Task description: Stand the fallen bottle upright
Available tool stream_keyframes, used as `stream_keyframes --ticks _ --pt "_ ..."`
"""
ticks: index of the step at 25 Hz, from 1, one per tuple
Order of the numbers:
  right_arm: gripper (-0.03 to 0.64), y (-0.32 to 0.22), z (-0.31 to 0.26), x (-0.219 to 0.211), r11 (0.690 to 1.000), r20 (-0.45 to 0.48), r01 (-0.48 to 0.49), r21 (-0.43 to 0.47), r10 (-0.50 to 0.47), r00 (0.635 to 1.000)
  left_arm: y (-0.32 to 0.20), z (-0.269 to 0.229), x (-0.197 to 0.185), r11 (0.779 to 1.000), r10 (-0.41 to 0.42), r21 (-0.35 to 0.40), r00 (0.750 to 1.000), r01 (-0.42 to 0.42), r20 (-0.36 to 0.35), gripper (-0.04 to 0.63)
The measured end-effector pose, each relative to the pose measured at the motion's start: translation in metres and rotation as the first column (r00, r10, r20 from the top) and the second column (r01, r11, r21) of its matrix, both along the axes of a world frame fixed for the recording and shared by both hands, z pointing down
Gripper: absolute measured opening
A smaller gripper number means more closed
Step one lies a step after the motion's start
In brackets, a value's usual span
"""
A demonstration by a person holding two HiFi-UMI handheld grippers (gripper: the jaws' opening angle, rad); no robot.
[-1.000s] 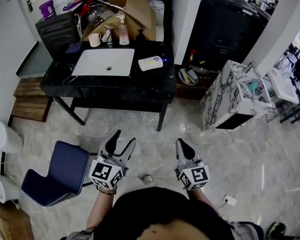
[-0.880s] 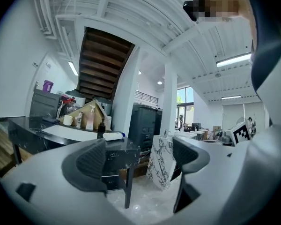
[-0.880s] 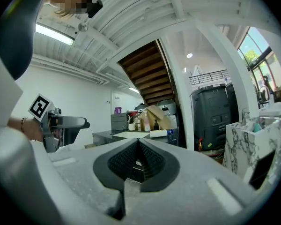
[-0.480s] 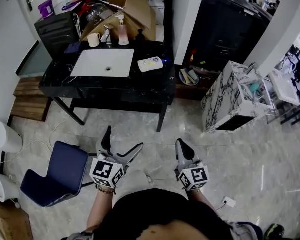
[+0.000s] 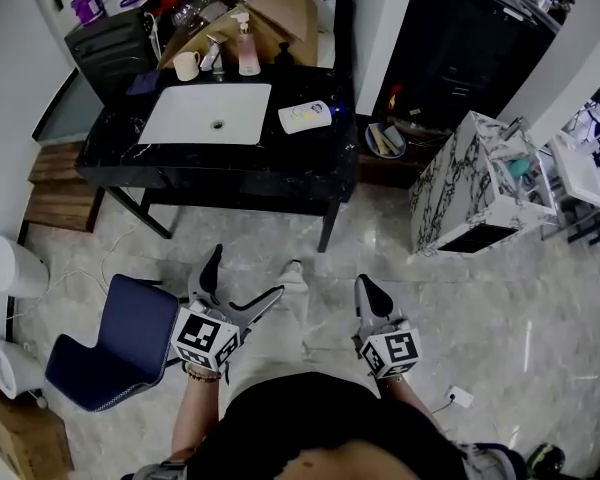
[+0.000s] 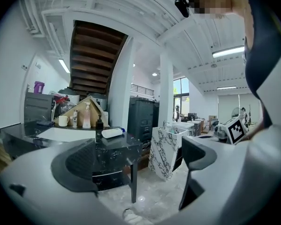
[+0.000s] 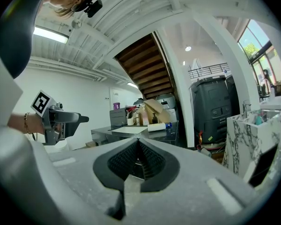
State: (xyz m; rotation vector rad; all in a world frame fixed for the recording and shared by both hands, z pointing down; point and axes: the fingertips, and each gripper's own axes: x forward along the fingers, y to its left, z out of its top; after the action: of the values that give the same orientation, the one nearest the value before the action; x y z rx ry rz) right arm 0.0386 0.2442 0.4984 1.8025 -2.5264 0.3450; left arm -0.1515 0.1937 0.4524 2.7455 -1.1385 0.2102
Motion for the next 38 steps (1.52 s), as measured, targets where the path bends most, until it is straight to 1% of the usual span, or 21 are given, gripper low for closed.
stream_keyframes --ticks 3,5,8,12,15,17,21,25,28,30,32,35,38 --pt "0.005 -0.017 -0.001 0.004 1.000 0.000 -0.012 0.007 0.012 1.000 -0.027 0.009 0.000 0.999 -0.015 -0.037 0.999 0.016 0.033 0.546" --pt "0.005 -0.032 -0.004 0.009 1.000 -0.003 -0.020 0.014 0.020 1.000 -0.047 0.008 0.002 0.998 -0.027 -0.047 0.999 0.028 0.035 0.546" --pt "0.005 -0.055 -0.009 0.018 0.999 -0.007 -0.028 0.022 0.029 1.000 -0.078 -0.001 0.011 0.999 -0.020 -0.027 1.000 0.021 0.017 0.546" --pt "0.005 -0.092 -0.010 0.032 0.999 -0.015 -0.043 0.031 0.043 0.999 -0.122 -0.004 0.026 1.000 0.009 -0.001 1.000 -0.009 0.017 0.546" --pt "0.005 -0.124 -0.006 0.043 0.998 -0.011 -0.061 0.005 0.061 0.998 -0.154 -0.006 0.038 0.999 0.040 0.014 0.999 -0.040 0.013 0.546" --pt "0.005 -0.149 -0.007 0.046 0.998 -0.012 -0.055 -0.004 0.055 0.998 -0.176 -0.010 0.047 0.997 0.072 0.029 0.997 -0.072 0.019 0.546" --pt "0.005 -0.201 -0.008 0.052 0.999 -0.037 -0.035 -0.012 0.034 0.999 -0.225 -0.015 0.059 0.992 0.116 0.037 0.992 -0.118 0.052 0.546" --pt "0.005 -0.255 -0.015 0.063 0.998 -0.028 -0.059 -0.014 0.058 0.998 -0.284 -0.014 0.067 0.990 0.134 0.034 0.984 -0.139 0.119 0.546" --pt "0.005 -0.291 -0.017 0.067 0.998 -0.024 -0.067 -0.014 0.066 0.998 -0.323 -0.017 0.077 0.985 0.164 0.028 0.976 -0.170 0.145 0.546" --pt "0.005 -0.312 -0.017 0.067 0.998 -0.029 -0.061 -0.011 0.060 0.998 -0.345 -0.012 0.085 0.981 0.192 0.012 0.968 -0.196 0.164 0.546" --pt "0.005 -0.329 -0.017 0.070 0.998 -0.027 -0.068 -0.013 0.067 0.997 -0.364 -0.003 0.094 0.974 0.224 -0.010 0.954 -0.227 0.199 0.546" --pt "0.005 -0.349 -0.018 0.077 0.996 -0.018 -0.087 -0.014 0.086 0.996 -0.386 0.007 0.114 0.958 0.284 -0.041 0.923 -0.284 0.259 0.546" --pt "0.005 -0.360 -0.015 0.087 0.994 -0.007 -0.110 -0.022 0.110 0.994 -0.403 0.019 0.133 0.939 0.343 -0.086 0.889 -0.333 0.304 0.546"
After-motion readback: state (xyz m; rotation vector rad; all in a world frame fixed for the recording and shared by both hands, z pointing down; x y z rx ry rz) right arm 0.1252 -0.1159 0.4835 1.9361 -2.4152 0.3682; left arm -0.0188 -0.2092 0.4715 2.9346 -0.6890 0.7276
